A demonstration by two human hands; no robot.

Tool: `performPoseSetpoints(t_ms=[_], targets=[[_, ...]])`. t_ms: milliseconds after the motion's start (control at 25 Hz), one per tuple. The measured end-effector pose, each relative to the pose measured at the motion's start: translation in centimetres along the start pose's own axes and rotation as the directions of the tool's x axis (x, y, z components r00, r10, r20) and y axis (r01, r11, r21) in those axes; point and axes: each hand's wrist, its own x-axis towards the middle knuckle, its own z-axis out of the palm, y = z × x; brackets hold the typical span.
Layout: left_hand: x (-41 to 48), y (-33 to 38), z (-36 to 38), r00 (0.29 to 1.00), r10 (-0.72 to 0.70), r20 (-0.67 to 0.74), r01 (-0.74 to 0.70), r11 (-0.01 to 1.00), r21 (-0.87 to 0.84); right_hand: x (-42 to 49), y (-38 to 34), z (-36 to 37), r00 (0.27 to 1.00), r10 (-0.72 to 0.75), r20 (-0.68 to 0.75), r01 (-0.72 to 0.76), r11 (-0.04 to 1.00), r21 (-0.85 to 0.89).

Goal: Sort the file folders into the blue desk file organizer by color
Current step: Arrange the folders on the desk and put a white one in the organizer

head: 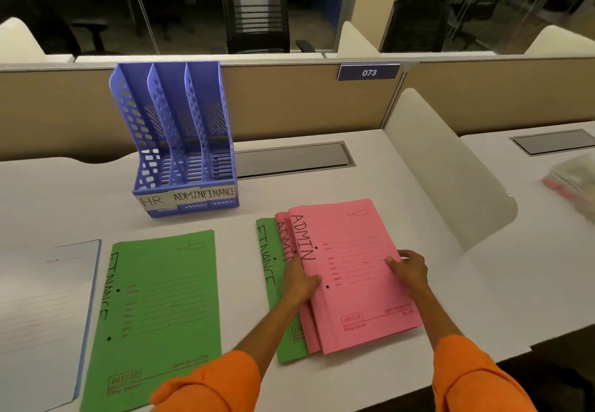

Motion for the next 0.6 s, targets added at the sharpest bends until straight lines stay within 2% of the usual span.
performPoseSetpoints(t_ms=[280,480,600], targets=[[-0.2,0.3,0.5,0.998,-0.003,-0.058,0.005,1.0,0.031,0.3,0.2,0.8,0.999,-0.023,0.025,0.024,0.999,-0.031],[-0.5,0.4,0.2,0.997,-0.008,-0.078,0.022,0.984,0.179,0.0,0.6,1.3,0.998,-0.044,0.038,0.047,0.996,-0.08],[-0.6,-0.2,-0.3,0.995,0.008,-0.104,0.015,0.975,0.221,-0.1,0.4,1.3,0.997,-0.071,0.038,0.076,0.982,-0.173]])
